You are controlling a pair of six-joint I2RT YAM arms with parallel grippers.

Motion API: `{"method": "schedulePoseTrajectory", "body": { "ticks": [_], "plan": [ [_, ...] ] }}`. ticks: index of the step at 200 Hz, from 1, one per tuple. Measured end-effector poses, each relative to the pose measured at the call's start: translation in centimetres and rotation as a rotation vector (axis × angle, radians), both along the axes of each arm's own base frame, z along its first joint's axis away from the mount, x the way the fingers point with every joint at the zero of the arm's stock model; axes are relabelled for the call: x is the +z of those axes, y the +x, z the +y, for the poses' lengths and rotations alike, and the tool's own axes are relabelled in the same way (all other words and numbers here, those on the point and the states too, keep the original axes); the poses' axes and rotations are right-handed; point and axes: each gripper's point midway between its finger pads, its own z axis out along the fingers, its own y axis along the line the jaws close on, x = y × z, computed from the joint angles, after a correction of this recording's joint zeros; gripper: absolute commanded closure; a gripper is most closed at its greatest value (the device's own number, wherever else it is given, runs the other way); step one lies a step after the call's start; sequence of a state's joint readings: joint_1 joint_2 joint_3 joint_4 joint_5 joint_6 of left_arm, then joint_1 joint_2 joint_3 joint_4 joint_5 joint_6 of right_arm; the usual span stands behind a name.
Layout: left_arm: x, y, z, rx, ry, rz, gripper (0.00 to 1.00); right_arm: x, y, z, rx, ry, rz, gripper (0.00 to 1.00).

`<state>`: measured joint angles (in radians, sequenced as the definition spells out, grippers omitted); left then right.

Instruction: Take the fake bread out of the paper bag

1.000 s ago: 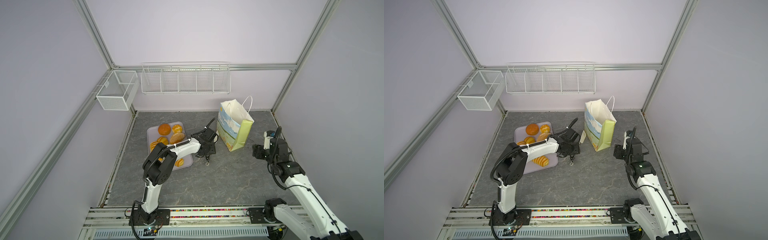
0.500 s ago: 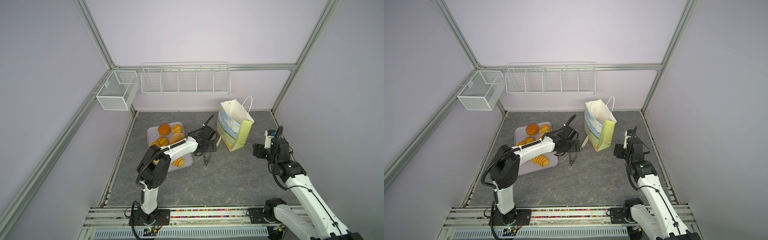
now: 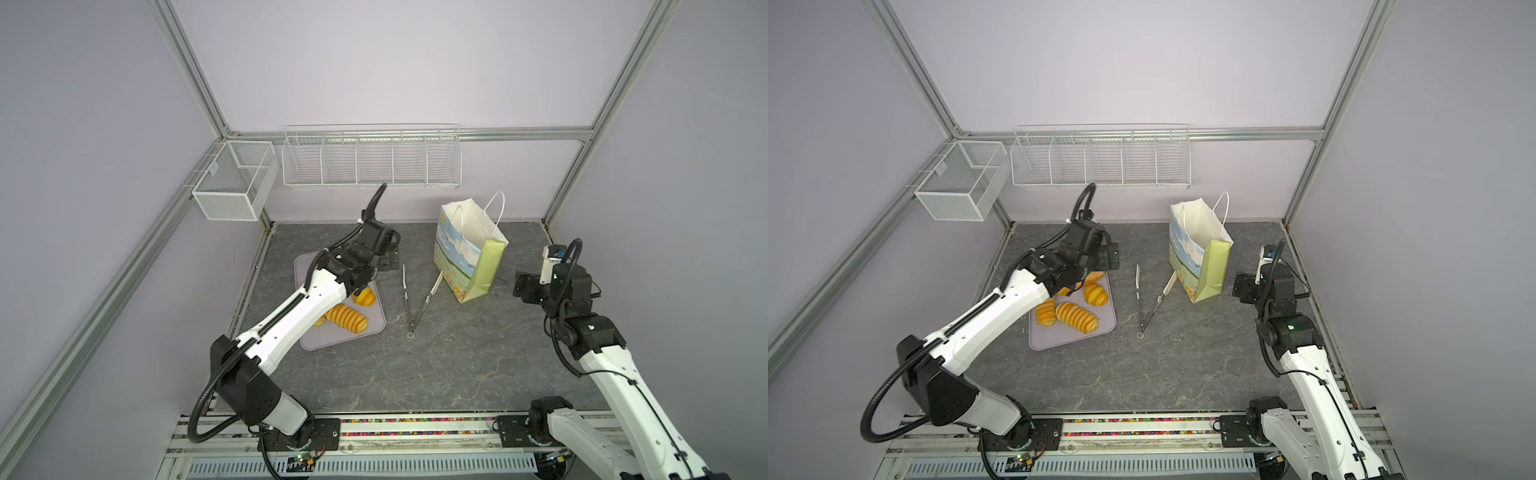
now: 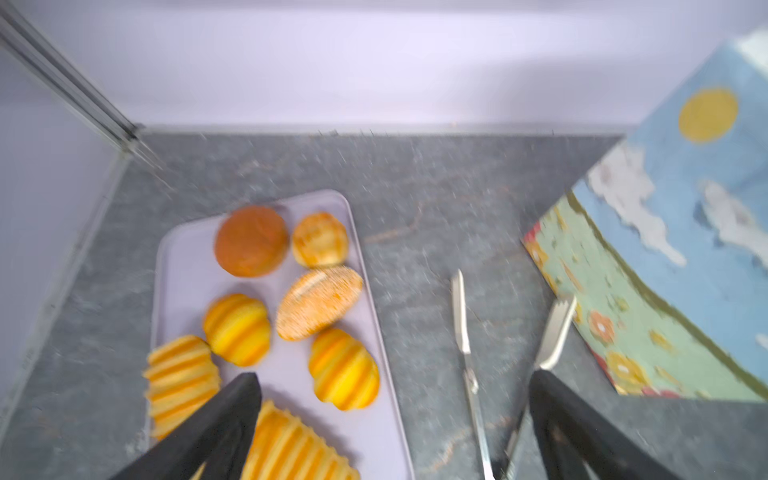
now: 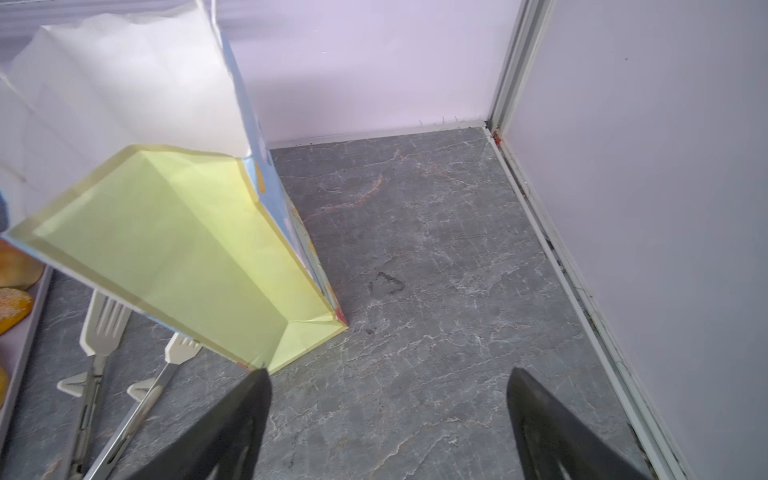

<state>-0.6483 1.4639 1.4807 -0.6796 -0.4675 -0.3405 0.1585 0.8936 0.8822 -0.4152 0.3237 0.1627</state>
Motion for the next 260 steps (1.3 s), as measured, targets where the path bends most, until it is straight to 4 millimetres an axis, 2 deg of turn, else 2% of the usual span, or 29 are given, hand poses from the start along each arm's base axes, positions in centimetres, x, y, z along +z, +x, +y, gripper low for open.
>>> {"method": "schedulePoseTrajectory", "body": {
  "ticks": [21,46,63,83,114,144,163,193,226,260],
  "plan": [
    [2.8,-0.2,5.9,0.077,-0.007,-0.109,0.0,0.2,0.5,-0.9,-0.045,-0.038,0.005,0.11],
    [4.3,-0.6,12.0,0.166,-0.049,-0.197,0.0,-0.7,1.4,-1.8,-0.077,-0.075,0.01,0.11],
    [3.7,-0.6,15.4,0.23,-0.059,-0.227,0.0,-2.2,1.9,-2.1,-0.089,-0.09,-0.021,0.11],
    [0.9,-0.8,18.0,0.286,-0.05,-0.24,0.0,-5.5,2.2,-2.5,-0.101,-0.096,-0.025,0.11],
    [-4.9,-2.1,18.9,0.289,-0.027,-0.245,0.0,-10.8,3.3,-2.6,-0.099,-0.096,0.007,0.11],
    [-7.6,-2.9,19.0,0.272,-0.006,-0.311,0.01,-13.3,4.5,-2.2,-0.091,-0.074,-0.017,0.11],
    [-8.9,-3.4,19.3,0.277,0.012,-0.357,0.0,-13.5,5.1,-2.0,-0.091,-0.063,-0.054,0.11],
    [-11.2,-4.0,20.1,0.306,0.048,-0.357,0.0,-12.1,6.3,-1.7,-0.083,-0.042,-0.153,0.11],
    [-12.3,-3.1,20.4,0.323,0.057,-0.346,0.0,-11.0,6.7,-1.4,-0.069,-0.028,-0.205,0.11],
    [-14.6,-1.7,20.9,0.332,0.034,-0.32,0.0,-10.9,6.6,-1.2,-0.055,-0.029,-0.196,0.11]
  ]
}}
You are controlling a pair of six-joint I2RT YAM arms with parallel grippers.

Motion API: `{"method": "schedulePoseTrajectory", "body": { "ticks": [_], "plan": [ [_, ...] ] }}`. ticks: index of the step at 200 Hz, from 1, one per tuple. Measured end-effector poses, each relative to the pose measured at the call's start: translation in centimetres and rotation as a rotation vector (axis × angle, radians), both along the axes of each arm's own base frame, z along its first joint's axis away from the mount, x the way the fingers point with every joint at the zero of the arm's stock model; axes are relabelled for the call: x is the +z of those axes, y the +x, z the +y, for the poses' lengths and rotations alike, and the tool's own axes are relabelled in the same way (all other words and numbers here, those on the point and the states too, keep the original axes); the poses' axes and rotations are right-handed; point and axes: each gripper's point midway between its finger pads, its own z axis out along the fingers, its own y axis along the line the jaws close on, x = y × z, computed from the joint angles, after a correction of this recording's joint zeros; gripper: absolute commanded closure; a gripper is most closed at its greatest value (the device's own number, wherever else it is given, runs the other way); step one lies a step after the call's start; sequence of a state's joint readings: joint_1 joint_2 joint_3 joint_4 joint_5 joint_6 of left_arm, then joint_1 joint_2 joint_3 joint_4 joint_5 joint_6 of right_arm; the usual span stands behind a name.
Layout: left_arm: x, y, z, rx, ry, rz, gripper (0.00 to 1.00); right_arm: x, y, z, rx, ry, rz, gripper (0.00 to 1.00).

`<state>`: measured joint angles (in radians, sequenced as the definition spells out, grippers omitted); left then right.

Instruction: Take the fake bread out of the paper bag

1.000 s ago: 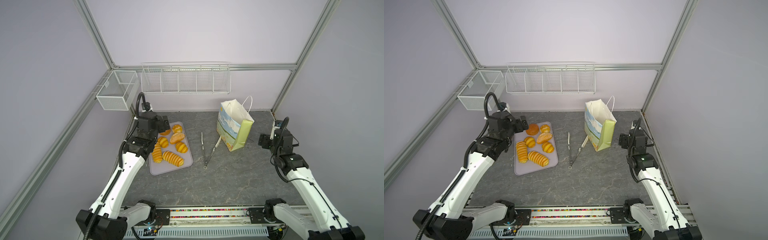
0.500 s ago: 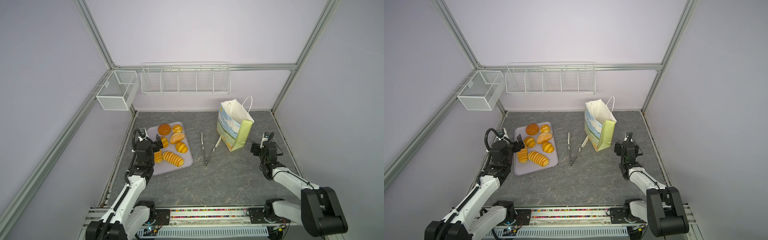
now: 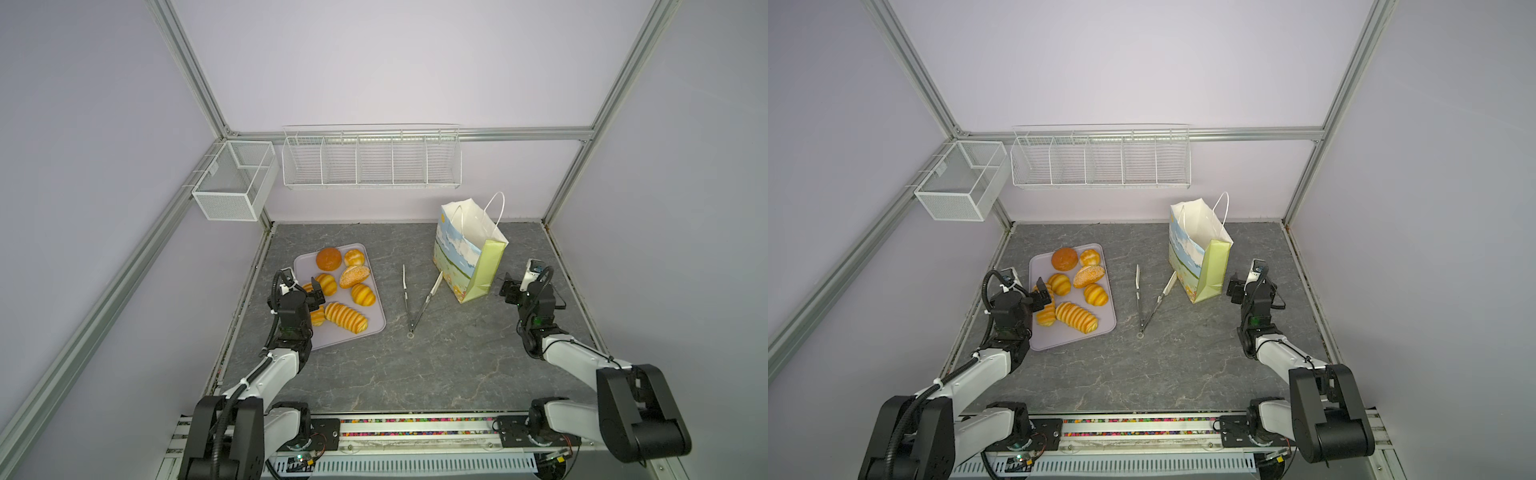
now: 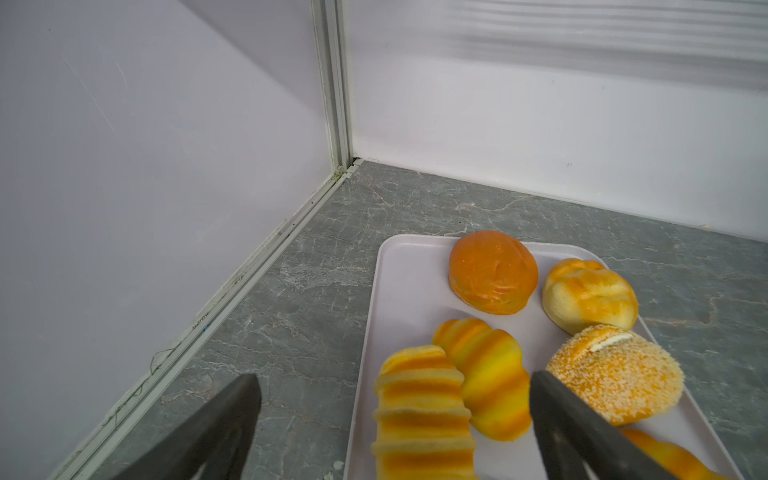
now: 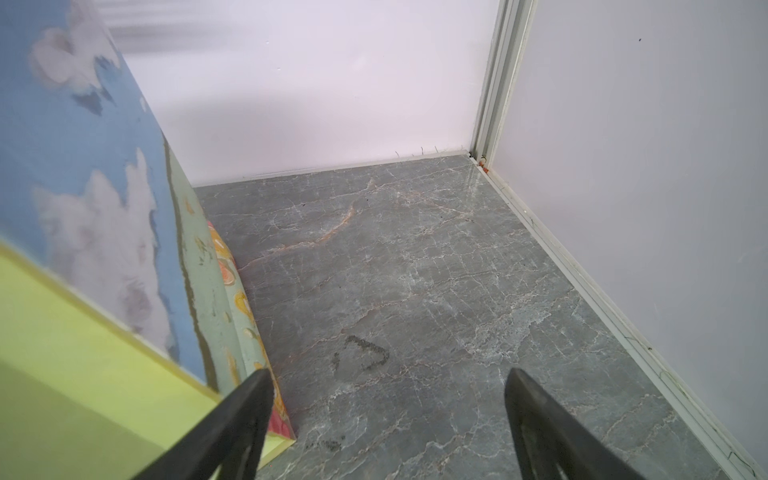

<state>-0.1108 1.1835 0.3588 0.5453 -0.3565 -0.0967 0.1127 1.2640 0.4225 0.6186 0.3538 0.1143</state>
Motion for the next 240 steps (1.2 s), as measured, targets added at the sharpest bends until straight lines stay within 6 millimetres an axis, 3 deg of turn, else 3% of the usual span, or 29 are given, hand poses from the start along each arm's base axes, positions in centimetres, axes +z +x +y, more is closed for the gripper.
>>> {"method": "schedulePoseTrajectory", "body": {
  "ticks": [33,72,132,165,207,224,240],
  "plan": [
    [-2.5,0.4,-0.3,-0.018,0.001,0.036,0.0,-0.2,-0.1,0.1,0.022,-0.047,0.02,0.11],
    [-1.8,1.3,-0.1,-0.017,0.02,-0.029,0.0,0.7,0.3,0.0,0.039,-0.118,-0.038,0.11],
    [-5.0,2.0,0.0,-0.015,0.044,-0.009,0.0,0.6,0.2,0.2,0.068,-0.139,-0.035,0.11],
    [-4.7,2.4,0.0,-0.009,0.046,-0.003,0.0,-0.2,0.1,0.2,0.079,-0.139,-0.032,0.11],
    [-3.4,3.6,0.2,0.007,0.047,-0.026,0.0,-6.3,-0.1,0.0,0.089,-0.14,0.089,0.11],
    [-3.6,3.5,0.3,0.009,0.049,-0.016,0.01,-7.6,0.0,-0.2,0.087,-0.14,0.119,0.11],
    [-3.7,3.5,0.3,0.009,0.049,-0.013,0.01,-7.6,0.1,-0.5,0.083,-0.133,0.118,0.11]
  ]
}}
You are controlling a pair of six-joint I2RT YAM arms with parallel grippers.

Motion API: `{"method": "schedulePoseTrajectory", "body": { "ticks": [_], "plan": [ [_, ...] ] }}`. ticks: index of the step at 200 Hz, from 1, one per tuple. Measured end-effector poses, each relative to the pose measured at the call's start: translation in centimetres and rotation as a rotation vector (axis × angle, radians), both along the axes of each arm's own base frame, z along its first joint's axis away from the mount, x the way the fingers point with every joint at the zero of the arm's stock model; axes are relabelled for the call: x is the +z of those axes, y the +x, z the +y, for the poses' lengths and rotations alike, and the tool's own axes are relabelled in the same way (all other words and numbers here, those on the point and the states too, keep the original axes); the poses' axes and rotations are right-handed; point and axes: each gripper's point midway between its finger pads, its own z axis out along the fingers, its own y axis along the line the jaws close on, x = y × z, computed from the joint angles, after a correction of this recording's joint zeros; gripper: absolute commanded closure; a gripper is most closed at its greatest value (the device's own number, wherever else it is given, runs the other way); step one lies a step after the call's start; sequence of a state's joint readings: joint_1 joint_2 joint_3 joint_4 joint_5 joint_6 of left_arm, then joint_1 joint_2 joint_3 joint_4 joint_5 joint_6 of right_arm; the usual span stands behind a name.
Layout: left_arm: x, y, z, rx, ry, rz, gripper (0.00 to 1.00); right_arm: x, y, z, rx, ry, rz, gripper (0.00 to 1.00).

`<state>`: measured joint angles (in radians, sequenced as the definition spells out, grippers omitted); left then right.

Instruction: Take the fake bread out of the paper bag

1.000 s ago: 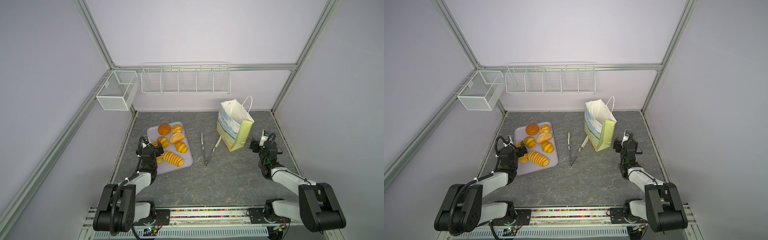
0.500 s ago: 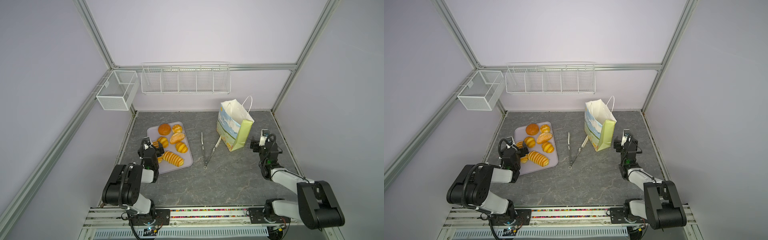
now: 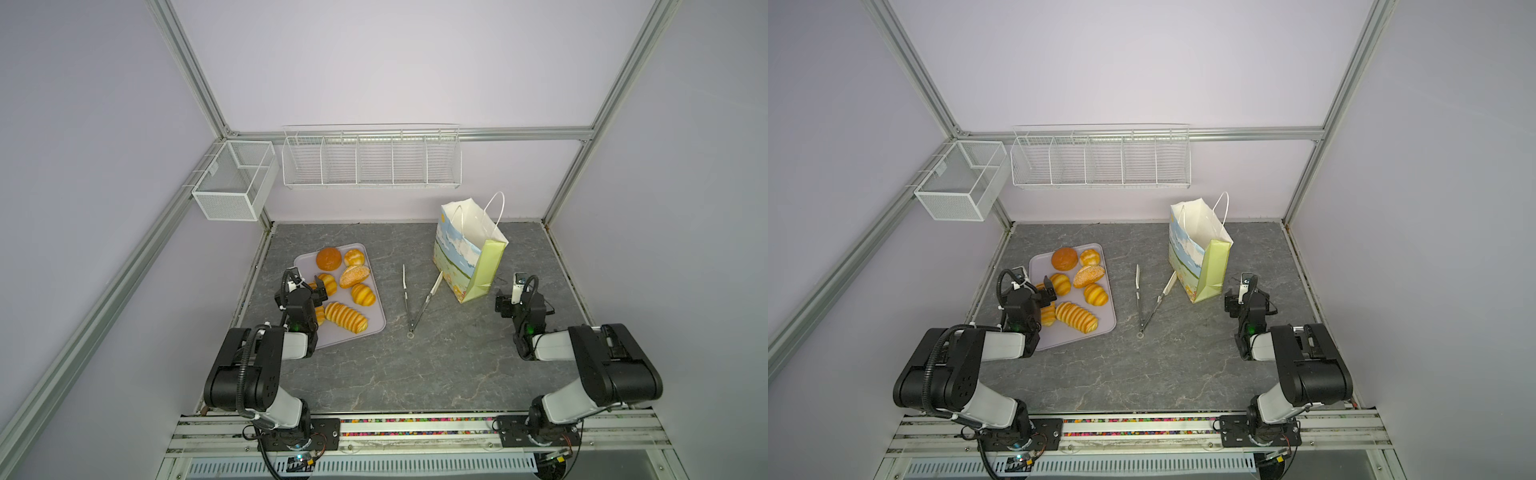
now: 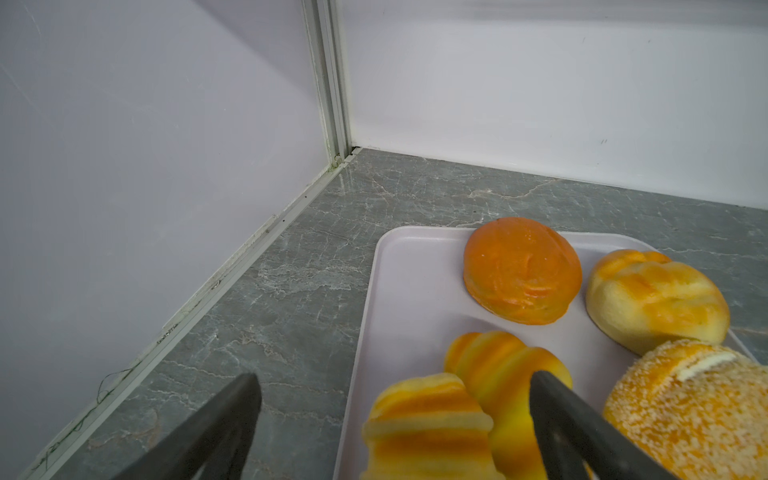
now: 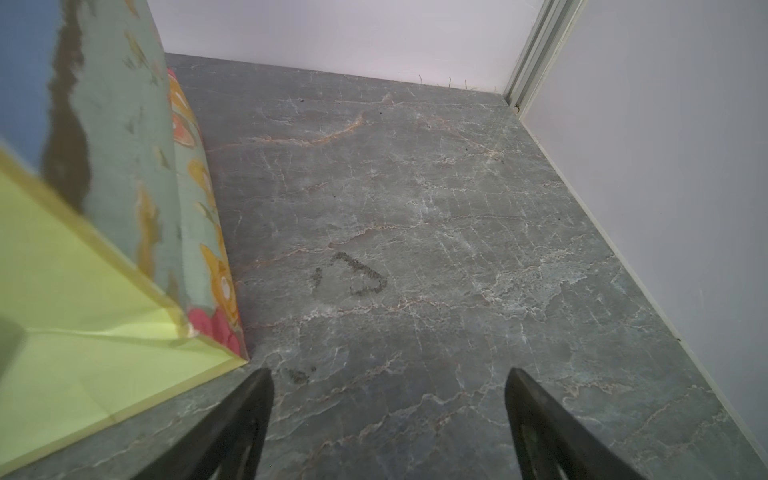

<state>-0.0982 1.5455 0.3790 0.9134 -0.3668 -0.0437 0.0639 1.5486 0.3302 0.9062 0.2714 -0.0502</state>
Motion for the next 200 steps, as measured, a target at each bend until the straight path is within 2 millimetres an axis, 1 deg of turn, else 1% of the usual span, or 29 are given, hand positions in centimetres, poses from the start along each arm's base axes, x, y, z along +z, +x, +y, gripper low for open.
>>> {"method": "schedulePoseTrajectory", "body": {
  "ticks": [34,200],
  "plan": [
    [0.0,0.0,0.0,0.0,0.0,0.0,0.01,1.2,1.0,-0.7,-0.011,0.023,-0.034,0.11],
    [0.0,0.0,0.0,0.0,0.0,0.0,0.01,1.1,1.0,-0.5,-0.003,0.033,-0.03,0.11]
  ]
}}
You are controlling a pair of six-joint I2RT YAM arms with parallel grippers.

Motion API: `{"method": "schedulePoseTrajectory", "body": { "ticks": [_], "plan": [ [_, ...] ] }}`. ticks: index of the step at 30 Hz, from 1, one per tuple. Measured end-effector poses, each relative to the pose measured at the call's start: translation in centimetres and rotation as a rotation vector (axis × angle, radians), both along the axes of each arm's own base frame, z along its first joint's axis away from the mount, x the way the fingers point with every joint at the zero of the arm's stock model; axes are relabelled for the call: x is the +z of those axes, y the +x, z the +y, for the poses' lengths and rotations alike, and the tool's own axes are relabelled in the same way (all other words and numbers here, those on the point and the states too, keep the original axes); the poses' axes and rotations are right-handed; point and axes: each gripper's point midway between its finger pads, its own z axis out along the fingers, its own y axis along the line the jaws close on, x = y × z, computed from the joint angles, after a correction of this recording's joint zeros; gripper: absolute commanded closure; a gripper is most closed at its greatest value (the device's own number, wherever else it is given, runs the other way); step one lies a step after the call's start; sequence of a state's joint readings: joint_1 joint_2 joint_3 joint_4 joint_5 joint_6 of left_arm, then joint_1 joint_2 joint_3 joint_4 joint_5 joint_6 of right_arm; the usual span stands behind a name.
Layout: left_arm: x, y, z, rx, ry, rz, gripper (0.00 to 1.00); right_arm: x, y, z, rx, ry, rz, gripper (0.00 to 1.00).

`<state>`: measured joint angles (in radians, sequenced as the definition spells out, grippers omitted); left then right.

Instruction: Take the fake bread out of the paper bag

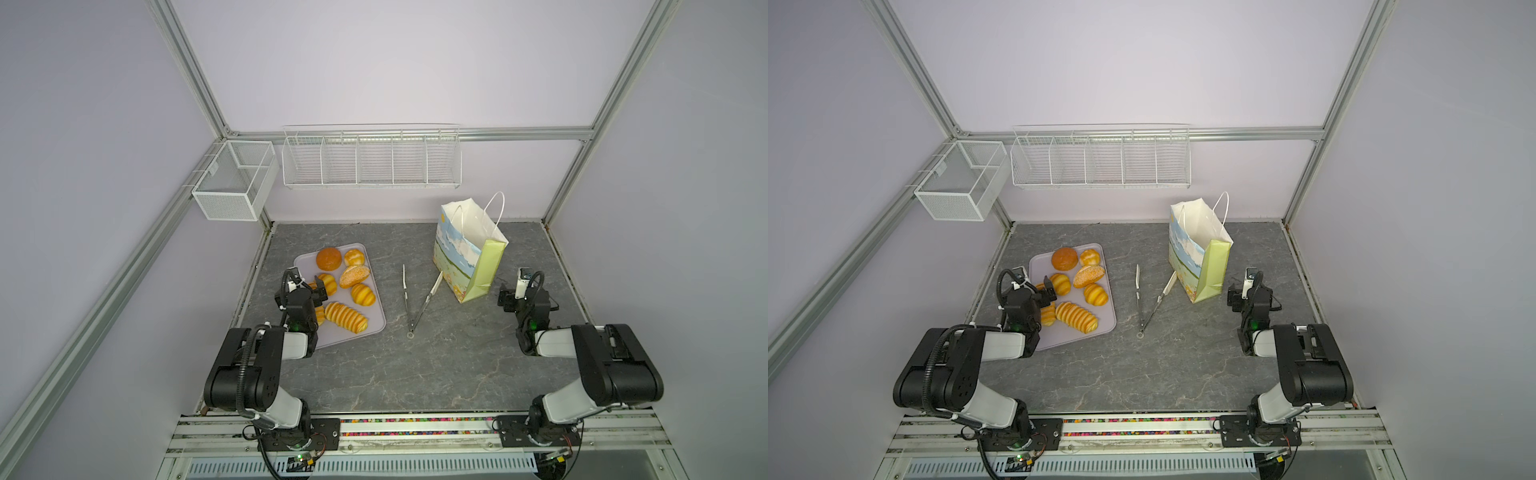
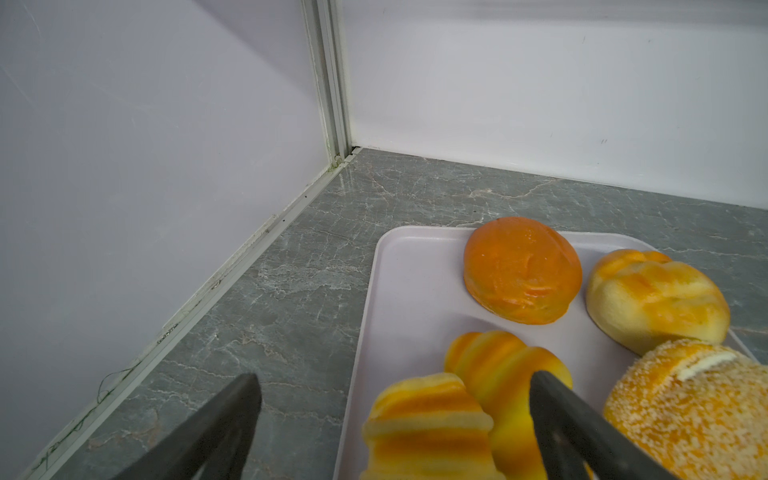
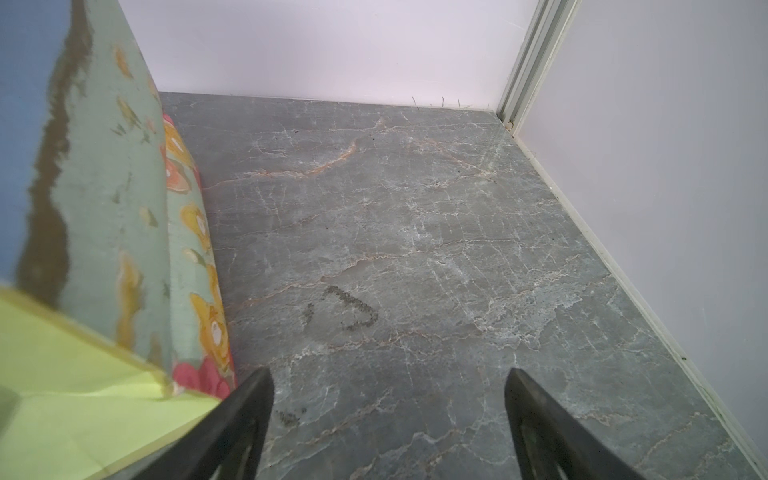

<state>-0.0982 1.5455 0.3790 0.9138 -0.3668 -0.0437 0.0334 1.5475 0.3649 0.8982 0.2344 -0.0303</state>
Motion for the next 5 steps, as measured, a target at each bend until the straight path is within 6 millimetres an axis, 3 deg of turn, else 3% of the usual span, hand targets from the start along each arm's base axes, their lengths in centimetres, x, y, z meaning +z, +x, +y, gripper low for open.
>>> {"method": "schedulePoseTrajectory", "body": {
  "ticks": [5],
  "plan": [
    [0.0,0.0,0.0,0.0,0.0,0.0,0.01,-0.01,0.0,0.01,0.0,0.0,0.0,0.11]
  ]
}}
